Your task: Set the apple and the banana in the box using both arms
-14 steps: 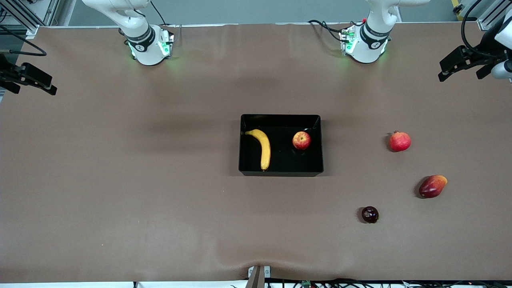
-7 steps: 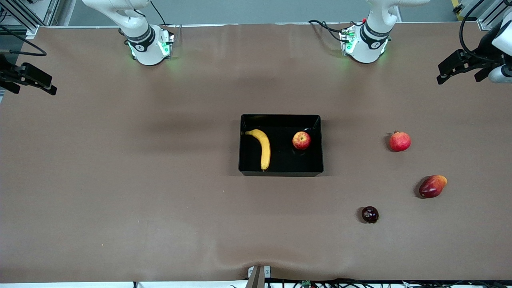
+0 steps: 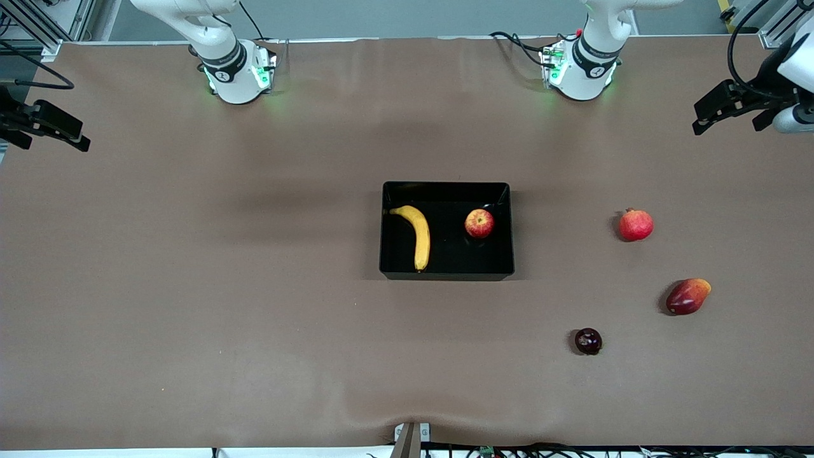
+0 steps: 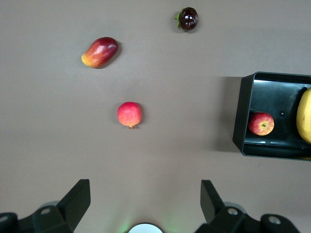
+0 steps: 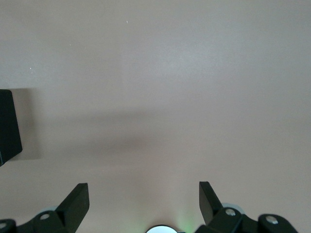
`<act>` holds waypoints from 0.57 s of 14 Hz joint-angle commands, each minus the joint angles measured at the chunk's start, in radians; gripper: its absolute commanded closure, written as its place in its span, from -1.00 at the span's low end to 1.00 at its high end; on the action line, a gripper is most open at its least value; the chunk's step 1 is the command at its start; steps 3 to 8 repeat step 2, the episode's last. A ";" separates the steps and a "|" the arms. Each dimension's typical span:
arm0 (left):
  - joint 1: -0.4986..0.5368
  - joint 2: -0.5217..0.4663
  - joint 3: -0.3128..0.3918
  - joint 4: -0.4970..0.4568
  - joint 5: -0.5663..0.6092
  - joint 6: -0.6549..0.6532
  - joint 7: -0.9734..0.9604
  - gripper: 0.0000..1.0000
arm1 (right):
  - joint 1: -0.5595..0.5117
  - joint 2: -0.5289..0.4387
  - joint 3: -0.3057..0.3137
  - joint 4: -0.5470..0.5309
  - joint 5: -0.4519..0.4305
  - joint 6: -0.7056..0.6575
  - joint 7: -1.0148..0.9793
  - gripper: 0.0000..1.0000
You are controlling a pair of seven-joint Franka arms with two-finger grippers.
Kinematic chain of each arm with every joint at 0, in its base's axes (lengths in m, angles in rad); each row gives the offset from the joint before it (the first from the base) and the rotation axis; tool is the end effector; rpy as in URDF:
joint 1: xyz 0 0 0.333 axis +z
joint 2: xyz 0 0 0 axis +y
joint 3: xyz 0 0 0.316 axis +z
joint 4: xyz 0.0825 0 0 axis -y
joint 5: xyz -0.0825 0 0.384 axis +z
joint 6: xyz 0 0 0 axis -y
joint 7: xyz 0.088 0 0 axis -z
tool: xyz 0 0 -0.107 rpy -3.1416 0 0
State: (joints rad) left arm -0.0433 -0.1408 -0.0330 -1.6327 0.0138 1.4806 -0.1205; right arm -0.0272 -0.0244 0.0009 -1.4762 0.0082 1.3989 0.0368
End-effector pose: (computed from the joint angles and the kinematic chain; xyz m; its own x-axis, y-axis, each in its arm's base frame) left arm 0.4990 -0.0379 0.6619 0.9989 0.0458 -0.0091 0.0456 -0.9988 -0.0196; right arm 0.5283 -0.0129 0.6669 0.9967 -0.0616 -0.0531 -0.0620 -0.9981 -0.0062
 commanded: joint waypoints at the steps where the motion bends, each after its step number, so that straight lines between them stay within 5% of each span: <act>1: 0.016 0.004 -0.015 0.010 -0.012 0.000 -0.005 -1.00 | -0.013 -0.002 0.010 0.005 -0.013 0.000 0.012 -1.00; 8: 0.016 0.004 -0.016 0.010 -0.012 0.000 -0.007 -1.00 | -0.013 -0.002 0.010 0.005 -0.011 0.000 0.012 -1.00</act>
